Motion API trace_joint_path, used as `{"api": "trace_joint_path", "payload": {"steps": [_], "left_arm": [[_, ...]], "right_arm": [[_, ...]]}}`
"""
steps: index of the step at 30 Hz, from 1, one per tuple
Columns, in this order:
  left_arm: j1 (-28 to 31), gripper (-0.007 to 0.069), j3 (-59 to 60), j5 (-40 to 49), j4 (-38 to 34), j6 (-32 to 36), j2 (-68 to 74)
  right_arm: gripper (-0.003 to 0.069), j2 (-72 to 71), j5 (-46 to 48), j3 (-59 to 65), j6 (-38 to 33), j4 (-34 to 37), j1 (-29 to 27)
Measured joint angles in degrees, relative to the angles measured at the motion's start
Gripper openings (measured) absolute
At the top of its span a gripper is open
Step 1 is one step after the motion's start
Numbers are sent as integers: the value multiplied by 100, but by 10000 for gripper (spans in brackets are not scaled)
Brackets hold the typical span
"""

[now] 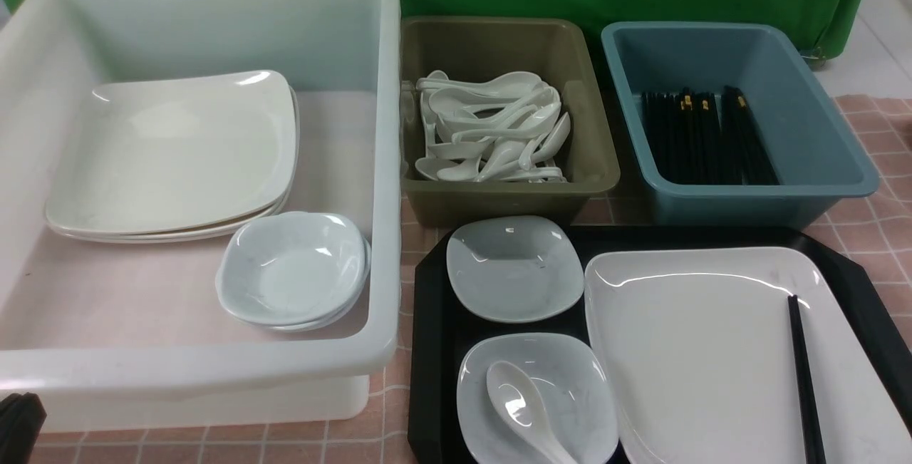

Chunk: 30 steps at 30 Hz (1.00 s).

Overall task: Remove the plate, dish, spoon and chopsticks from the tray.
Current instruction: Use the left arm to grab a soup spoon from the plate

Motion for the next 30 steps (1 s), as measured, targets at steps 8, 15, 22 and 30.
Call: {"api": "trace_joint_path", "payload": {"steps": [8,15,22,30], "left_arm": [[0,5,0,0,0,0,0],[0,5,0,0,0,0,0],[0,5,0,0,0,0,0],[0,5,0,-127,-20,-62,0]], "right_arm": [[239,0,0,0,0,0,0],[241,0,0,0,0,0,0],[241,0,0,0,0,0,0],[241,0,0,0,0,0,0]]}}
